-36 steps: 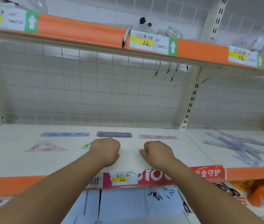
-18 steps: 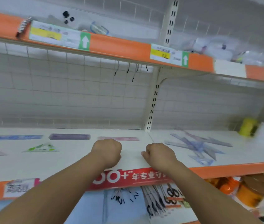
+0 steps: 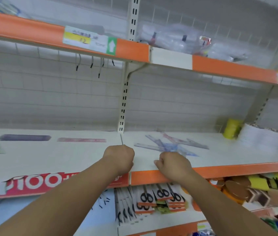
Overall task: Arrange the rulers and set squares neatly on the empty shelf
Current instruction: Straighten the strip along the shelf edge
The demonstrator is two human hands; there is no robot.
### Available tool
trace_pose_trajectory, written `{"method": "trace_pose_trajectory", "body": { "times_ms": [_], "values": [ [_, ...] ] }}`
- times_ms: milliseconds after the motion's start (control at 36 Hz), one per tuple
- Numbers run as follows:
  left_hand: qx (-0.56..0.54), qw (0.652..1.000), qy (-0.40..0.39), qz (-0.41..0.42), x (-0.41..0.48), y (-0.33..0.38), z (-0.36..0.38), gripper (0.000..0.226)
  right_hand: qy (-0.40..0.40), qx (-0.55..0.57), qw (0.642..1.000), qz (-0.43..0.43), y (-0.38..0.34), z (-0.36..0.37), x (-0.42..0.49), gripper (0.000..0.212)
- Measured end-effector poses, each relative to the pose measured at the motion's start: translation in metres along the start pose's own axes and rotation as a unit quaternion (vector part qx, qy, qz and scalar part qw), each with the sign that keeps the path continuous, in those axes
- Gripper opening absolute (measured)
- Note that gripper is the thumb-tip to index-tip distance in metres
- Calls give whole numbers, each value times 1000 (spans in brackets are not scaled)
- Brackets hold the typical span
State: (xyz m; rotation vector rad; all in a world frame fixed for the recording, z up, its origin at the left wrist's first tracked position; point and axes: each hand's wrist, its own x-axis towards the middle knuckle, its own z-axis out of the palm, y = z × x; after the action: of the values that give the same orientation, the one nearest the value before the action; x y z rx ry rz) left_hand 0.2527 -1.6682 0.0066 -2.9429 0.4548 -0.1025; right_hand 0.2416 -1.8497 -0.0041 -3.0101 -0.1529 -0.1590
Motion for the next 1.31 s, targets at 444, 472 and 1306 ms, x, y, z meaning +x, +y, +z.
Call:
{"method": "trace_pose_trajectory", "body": {
  "times_ms": [444,472,1306],
  "values": [
    [8,999,25,43,111,72,-11,26,19,-8,998,56,109,-7,45,41],
    [6,999,28,41,121,75,-11,25,17,-8,998,61,116,-8,52,40],
    [-10,977,-214,13,219,73,15,46,-17,-32,998,49,243,25,185,27]
  ]
}}
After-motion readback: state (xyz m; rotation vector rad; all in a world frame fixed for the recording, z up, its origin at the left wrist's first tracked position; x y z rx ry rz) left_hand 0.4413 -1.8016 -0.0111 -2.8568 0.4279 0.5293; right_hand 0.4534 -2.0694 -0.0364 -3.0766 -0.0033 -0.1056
